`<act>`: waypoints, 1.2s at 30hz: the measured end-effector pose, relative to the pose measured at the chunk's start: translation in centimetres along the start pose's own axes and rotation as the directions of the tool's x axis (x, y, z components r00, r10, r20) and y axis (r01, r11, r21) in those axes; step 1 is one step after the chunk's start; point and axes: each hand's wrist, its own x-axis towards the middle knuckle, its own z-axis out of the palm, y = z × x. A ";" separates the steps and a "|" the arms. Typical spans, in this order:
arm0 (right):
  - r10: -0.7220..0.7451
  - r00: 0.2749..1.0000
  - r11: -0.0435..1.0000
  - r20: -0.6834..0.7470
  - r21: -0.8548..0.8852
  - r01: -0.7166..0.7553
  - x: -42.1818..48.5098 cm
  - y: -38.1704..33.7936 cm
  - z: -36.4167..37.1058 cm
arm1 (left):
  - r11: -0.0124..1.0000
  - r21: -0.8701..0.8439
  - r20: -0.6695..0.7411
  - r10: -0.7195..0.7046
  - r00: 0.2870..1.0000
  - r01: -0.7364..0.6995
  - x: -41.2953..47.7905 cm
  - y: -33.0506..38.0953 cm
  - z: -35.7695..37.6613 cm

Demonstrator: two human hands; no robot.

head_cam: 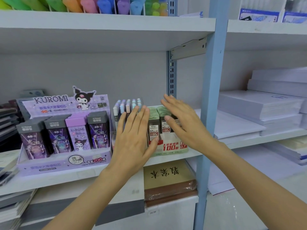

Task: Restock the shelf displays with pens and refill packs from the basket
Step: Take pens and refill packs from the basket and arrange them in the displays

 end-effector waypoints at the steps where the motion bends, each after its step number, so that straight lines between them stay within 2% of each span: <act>1: -0.011 0.999 0.999 0.037 -0.038 0.012 0.4 -0.1 0.3 | 1.000 0.011 0.010 0.004 1.000 -0.004 0.0 0.0 -0.1; 3: 0.006 0.994 0.996 0.111 -0.086 0.003 1.2 -0.3 0.8 | 1.000 0.026 0.026 0.010 1.000 -0.010 0.2 0.0 -0.2; 6: 0.024 0.986 0.998 0.163 -0.060 -0.014 1.6 0.0 0.7 | 1.000 0.009 0.038 0.003 0.999 -0.003 0.4 0.0 -0.4; 10: 0.024 0.996 0.999 0.088 0.043 -0.028 0.3 0.4 -0.3 | 1.000 0.018 -0.016 -0.005 1.000 0.005 -0.2 -0.6 -0.3; 12: 0.011 0.997 1.000 0.070 0.025 -0.013 0.0 0.3 -0.4 | 0.999 0.044 -0.049 -0.022 0.999 0.024 -0.7 -1.0 -0.3; 18: 0.032 0.981 0.991 0.191 -0.133 -0.007 1.6 -0.2 1.2 | 0.992 0.082 0.039 -0.104 0.994 0.101 -2.9 -2.1 -0.1; 25: 0.007 0.982 0.997 0.191 -0.079 0.008 2.7 0.6 1.9 | 0.990 0.075 0.029 -0.125 0.992 0.123 -2.7 -1.6 -0.4; 29: 0.016 0.980 0.999 0.201 0.025 -0.021 2.1 1.2 1.1 | 0.987 0.081 0.003 -0.142 0.990 0.142 -2.6 -1.2 -0.4; 32: 0.007 0.988 0.999 0.154 -0.049 0.000 1.0 1.5 1.0 | 0.984 0.089 0.013 -0.158 0.987 0.156 -2.6 -1.2 -0.2; 36: 0.020 0.982 0.995 0.188 -0.098 -0.001 1.0 0.8 1.9 | 0.980 0.086 0.018 -0.179 0.984 0.177 -2.5 -1.0 -0.1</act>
